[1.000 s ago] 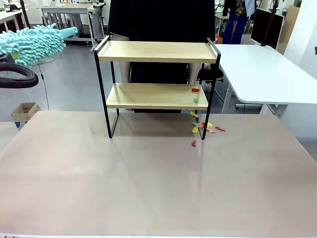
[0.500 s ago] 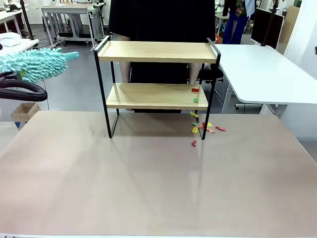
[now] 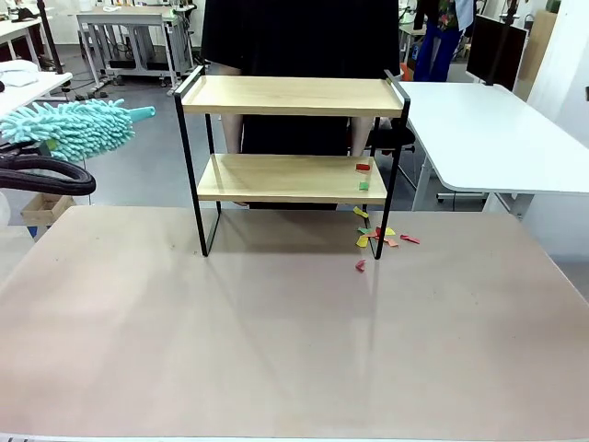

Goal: Clean the shelf.
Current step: Hand the Duster back to the human.

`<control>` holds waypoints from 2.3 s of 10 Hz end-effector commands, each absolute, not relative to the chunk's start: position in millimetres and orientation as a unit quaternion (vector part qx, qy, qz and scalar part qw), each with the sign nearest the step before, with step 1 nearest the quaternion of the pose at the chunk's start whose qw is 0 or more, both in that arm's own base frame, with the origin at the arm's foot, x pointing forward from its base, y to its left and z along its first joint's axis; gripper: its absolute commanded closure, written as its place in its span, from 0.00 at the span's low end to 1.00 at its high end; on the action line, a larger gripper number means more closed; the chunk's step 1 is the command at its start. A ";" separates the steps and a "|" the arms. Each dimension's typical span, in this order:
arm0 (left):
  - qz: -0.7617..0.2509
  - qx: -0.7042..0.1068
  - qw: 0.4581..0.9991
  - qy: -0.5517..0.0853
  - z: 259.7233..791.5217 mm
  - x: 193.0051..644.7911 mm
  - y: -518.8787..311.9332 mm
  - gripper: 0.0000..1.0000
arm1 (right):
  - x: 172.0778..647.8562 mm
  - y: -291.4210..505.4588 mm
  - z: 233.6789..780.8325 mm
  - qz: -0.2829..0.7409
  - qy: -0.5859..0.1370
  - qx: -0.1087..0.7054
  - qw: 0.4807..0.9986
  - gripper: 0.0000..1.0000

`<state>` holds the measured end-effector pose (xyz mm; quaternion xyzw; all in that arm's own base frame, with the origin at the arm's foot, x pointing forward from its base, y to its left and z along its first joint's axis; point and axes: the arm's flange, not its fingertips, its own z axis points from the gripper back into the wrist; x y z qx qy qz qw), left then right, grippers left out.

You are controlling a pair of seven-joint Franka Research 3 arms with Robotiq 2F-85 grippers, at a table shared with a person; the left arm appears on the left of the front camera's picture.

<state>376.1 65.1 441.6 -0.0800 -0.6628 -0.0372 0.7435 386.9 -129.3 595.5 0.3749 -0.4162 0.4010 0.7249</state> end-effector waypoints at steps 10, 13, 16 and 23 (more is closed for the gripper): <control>-0.041 -0.079 0.742 -0.664 442.7 375.9 64.1 0.84 | 385.1 -129.6 596.3 0.406 -0.414 0.372 0.725 0.00; -0.041 -0.079 0.742 -0.664 442.7 375.9 64.1 0.84 | 385.1 -129.6 596.3 0.406 -0.414 0.372 0.725 0.00; -0.041 -0.079 0.742 -0.664 442.7 375.9 64.1 0.84 | 385.1 -129.6 596.3 0.406 -0.414 0.372 0.725 0.00; -0.033 -0.114 0.748 -0.653 445.0 373.8 66.5 0.00 | 385.1 -129.6 596.3 0.406 -0.414 0.372 0.725 0.00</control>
